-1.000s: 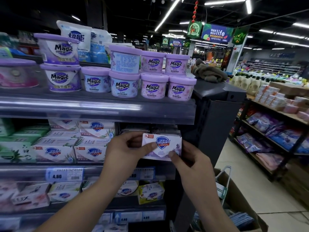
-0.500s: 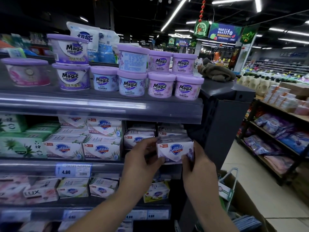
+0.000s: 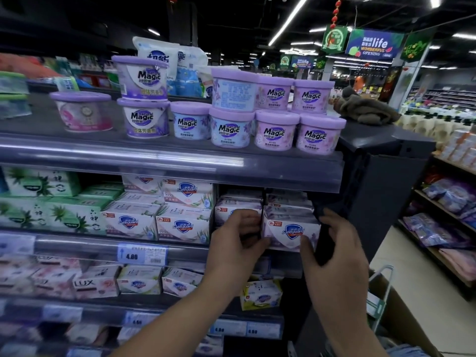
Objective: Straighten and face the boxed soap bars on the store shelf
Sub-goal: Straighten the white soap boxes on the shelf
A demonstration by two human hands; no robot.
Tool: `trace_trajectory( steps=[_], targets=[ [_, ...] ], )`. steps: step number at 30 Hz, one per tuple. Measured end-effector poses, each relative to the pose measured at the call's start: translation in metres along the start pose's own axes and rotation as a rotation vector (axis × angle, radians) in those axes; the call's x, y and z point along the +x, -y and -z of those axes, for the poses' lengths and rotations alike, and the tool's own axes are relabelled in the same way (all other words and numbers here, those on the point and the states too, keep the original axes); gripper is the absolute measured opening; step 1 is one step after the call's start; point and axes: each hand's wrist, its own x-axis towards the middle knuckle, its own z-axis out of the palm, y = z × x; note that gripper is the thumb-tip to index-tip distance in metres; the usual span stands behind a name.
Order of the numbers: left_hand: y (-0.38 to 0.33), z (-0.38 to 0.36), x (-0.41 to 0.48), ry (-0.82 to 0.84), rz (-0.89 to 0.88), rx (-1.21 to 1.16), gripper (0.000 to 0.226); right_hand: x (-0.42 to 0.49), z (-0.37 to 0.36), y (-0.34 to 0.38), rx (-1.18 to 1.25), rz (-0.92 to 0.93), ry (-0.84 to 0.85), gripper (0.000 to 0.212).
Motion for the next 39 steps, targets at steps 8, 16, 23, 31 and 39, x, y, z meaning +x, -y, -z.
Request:
trace_trajectory(
  steps=[8, 16, 23, 31, 39],
  targets=[
    [-0.007, 0.076, -0.032, -0.183, 0.041, 0.066, 0.017, -0.015, -0.044, 0.049, 0.395, -0.147, 0.43, 0.022],
    [0.018, 0.15, -0.039, -0.363, 0.085, 0.323, 0.039, -0.032, -0.103, 0.075, 0.301, -0.246, 0.616, 0.059],
    [0.031, 0.147, -0.04, -0.259, 0.011, 0.332, 0.061, -0.036, -0.123, 0.092, 0.113, -0.239, 0.504, 0.057],
    [0.037, 0.145, -0.041, -0.191, 0.024, 0.226, 0.063, -0.039, -0.122, 0.093, 0.231, -0.278, 0.4, 0.036],
    [0.035, 0.141, -0.037, -0.198, 0.026, 0.058, 0.052, -0.032, -0.127, 0.083, 0.335, -0.279, 0.395, 0.039]
  ],
)
